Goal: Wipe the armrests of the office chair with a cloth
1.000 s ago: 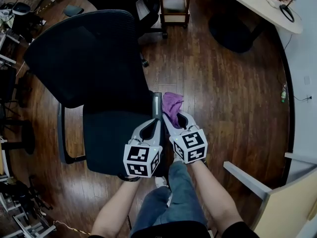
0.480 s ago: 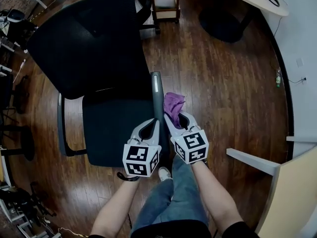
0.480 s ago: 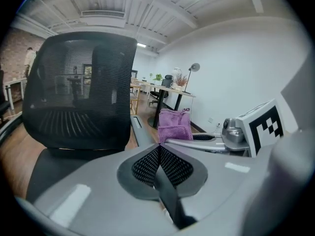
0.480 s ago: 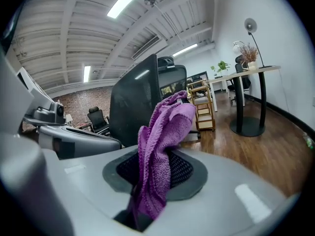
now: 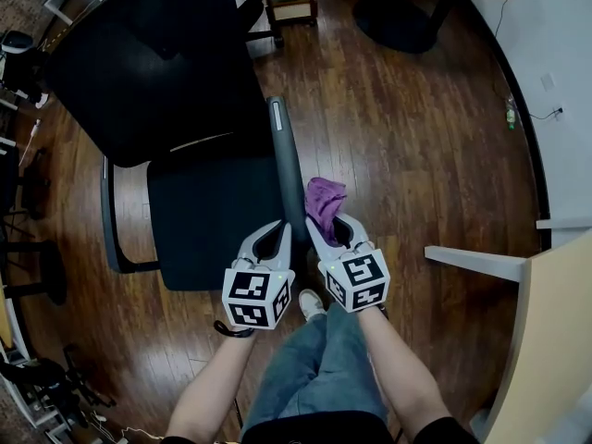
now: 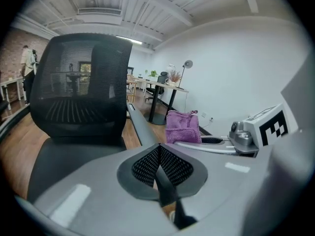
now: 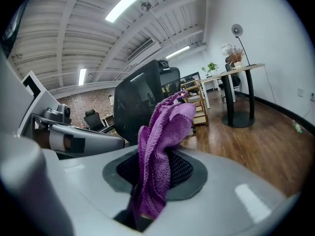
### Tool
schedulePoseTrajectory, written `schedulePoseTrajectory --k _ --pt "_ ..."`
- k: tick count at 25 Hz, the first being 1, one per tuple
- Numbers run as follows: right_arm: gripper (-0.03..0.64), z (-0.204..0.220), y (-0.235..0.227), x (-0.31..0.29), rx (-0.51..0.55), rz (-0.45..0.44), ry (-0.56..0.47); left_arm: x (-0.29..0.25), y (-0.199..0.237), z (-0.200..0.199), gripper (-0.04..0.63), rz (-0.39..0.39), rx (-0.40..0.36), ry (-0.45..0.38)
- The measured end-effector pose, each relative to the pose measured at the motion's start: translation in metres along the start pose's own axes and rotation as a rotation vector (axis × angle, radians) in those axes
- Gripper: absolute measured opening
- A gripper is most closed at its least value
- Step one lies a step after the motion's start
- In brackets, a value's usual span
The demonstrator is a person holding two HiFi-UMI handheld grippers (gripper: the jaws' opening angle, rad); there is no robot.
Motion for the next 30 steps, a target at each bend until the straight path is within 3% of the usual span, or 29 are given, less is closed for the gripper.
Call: schedulePoseTrajectory --k 8,15,26,30 --pt "0.098 0.028 0.017 0.028 -0.069 -0.062 -0.078 0.019 -0.015 0.030 0.005 -0.033 0.017 0.003" --pt "0.098 0.073 0.014 0.034 -0.086 -0.096 -0.107 0.027 -0.024 0.055 0.005 -0.100 0.025 -0.054" --pt "0.098 0.164 -0.006 0.006 -0.084 -0.128 -0.026 0.012 -0.015 0.124 0.005 -0.131 0.032 -0.080" --pt "0.098 0.179 -0.012 0.001 -0.069 -0.131 -0.009 0.005 -0.015 0.135 0.005 -0.134 0.040 -0.092"
Point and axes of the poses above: the fingertips, and each gripper's own axes: x backward along the fingers, y to its left, z out of its underside, the point moved 5 cm from there along x, backward along the fingers, and after that the axes turned 13 degrees about -z, right-handed, at the moved point
